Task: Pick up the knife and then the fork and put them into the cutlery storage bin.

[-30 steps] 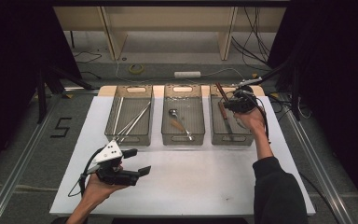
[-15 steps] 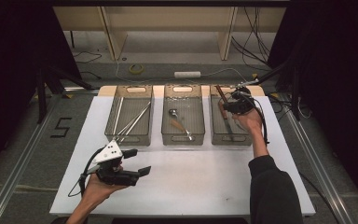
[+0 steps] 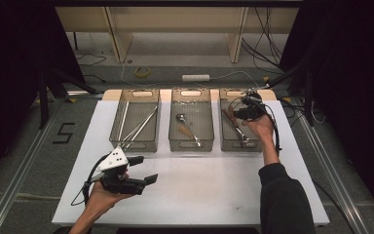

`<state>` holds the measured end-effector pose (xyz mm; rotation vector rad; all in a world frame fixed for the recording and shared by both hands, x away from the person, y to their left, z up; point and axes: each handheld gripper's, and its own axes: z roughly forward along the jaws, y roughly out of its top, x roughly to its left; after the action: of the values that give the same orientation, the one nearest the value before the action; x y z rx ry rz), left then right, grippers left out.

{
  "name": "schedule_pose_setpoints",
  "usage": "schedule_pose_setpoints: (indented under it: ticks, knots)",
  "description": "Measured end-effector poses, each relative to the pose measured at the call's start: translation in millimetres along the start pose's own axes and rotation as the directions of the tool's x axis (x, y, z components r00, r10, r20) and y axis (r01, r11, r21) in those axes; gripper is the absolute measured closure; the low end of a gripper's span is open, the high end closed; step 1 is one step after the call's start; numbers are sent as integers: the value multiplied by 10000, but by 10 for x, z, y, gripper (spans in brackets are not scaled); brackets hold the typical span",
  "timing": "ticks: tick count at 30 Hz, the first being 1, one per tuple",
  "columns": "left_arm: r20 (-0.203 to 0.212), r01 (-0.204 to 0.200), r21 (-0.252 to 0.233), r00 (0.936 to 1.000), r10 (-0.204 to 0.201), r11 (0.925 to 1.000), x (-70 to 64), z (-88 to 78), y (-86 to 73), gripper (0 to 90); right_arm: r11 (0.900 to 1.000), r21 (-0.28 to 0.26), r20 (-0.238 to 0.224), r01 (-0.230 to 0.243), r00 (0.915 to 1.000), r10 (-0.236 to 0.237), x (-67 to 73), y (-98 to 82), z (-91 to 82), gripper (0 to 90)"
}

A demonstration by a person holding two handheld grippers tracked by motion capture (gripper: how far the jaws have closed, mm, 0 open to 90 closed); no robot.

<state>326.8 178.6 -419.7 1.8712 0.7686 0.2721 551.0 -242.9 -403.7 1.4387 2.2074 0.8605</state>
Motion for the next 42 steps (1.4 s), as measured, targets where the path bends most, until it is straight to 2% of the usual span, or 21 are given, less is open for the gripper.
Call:
schedule_pose_setpoints:
  ticks: [4,7,12,21,26,31,33,36,38,42]
  knots:
    - [82,45,-3,10000,-45,10000,5,2,-1,171,9997,-226,-335,64,9994,-71,15,0,-76,567]
    - [72,79,-28,9999,-79,10000,4,-2,-1,170,9985,-295,-506,459,9976,-473,70,-16,-137,536]
    - [87,205,-98,9998,-205,9997,13,-7,2,169,9952,-718,-945,672,9928,-739,168,-85,-249,471]
    - [141,282,-95,9995,-281,9996,27,-6,7,168,9822,-1721,-1917,753,9755,-1083,381,-331,-478,386]
    - [142,292,-119,9995,-290,9995,23,-5,13,168,9722,-2168,-2250,886,9645,-1380,517,-494,-604,379]
    - [105,375,-201,9992,-373,9991,23,0,15,168,9585,-2752,-2564,748,9552,-1481,635,-657,-705,373]
    - [99,371,-203,9993,-369,9991,22,2,17,168,9572,-2750,-2570,904,9524,-1638,677,-700,-733,358]
    - [108,351,-216,9993,-349,9992,24,3,19,168,9504,-3031,-2906,696,9431,-1617,724,-764,-792,354]
    - [100,357,-205,9993,-355,9992,28,3,17,167,9468,-3145,-2963,679,9406,-1659,751,-801,-822,344]
    - [115,363,-201,9993,-361,9991,22,3,18,168,9440,-3280,-3308,366,9315,-1511,794,-887,-839,344]
